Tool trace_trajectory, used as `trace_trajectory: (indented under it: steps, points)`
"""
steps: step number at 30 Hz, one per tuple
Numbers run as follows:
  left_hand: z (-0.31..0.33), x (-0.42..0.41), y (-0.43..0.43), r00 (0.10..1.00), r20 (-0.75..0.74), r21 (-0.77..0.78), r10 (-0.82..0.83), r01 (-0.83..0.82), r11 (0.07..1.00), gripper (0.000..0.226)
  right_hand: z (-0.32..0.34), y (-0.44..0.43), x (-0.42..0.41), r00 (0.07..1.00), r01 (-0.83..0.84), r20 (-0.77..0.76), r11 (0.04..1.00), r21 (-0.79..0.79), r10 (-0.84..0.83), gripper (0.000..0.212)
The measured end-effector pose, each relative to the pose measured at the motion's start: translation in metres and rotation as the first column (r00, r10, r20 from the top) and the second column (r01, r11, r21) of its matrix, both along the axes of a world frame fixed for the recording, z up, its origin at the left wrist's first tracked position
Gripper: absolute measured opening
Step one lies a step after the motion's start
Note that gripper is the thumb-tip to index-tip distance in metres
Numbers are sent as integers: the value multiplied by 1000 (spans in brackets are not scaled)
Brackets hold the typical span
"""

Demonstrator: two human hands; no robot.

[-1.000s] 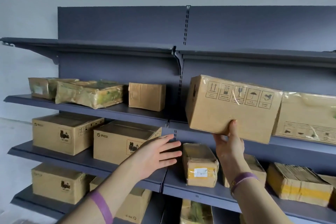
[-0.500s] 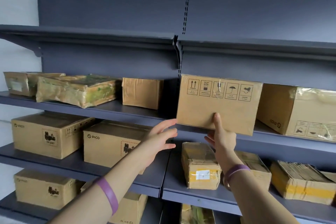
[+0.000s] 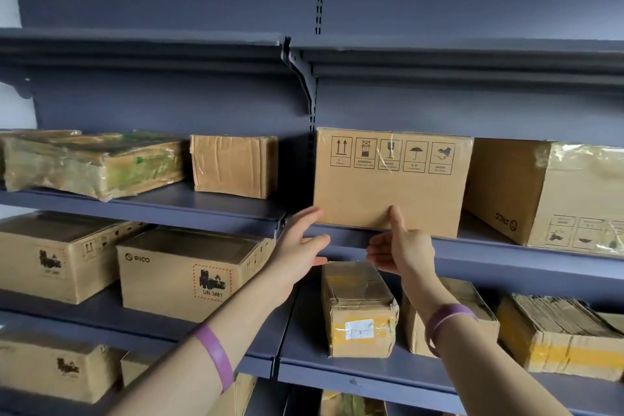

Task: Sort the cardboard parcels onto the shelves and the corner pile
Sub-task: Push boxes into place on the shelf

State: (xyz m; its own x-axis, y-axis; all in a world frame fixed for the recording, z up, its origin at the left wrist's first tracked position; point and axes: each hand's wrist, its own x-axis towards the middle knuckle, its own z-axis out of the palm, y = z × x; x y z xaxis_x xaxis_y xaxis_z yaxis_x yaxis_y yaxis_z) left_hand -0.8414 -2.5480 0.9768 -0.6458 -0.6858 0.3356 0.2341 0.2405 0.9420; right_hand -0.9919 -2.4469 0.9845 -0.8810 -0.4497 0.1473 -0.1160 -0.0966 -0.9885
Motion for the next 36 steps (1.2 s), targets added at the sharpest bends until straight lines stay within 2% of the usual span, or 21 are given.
trace_trajectory:
  steps: [4,7,12,16,20,24,28,32,34,36]
  points:
    - [4,3,-5,992,-102,95,77,-67,993,36,2,-10,30,984,-162,-95,980,-119,151,58]
    - [10,14,-19,976,-152,67,159,-150,986,34,3,-30,57,939,-284,-241,948,-145,245,42]
    - [27,46,-61,944,-184,81,274,-263,961,31,12,-77,79,868,-321,-431,941,-107,247,22]
    - [37,73,-106,927,-173,36,333,-332,943,32,21,-118,93,842,-317,-486,944,-92,236,14]
    - [46,90,-161,932,-101,11,348,-349,937,35,31,-158,101,850,-226,-493,974,-21,187,26]
    - [57,97,-213,940,1,11,341,-341,940,52,40,-197,98,883,-146,-438,986,83,168,47]
    - [64,90,-255,944,126,41,304,-311,949,68,49,-226,91,937,-115,-314,984,135,152,61]
    - [64,78,-279,932,262,53,250,-273,961,81,48,-247,83,949,-77,-288,980,183,128,72]
    - [60,73,-285,933,291,29,212,-230,973,87,45,-255,78,943,-57,-307,973,222,126,73]
    - [55,69,-290,930,313,-17,192,-196,980,88,39,-262,74,926,-33,-354,964,265,129,63]
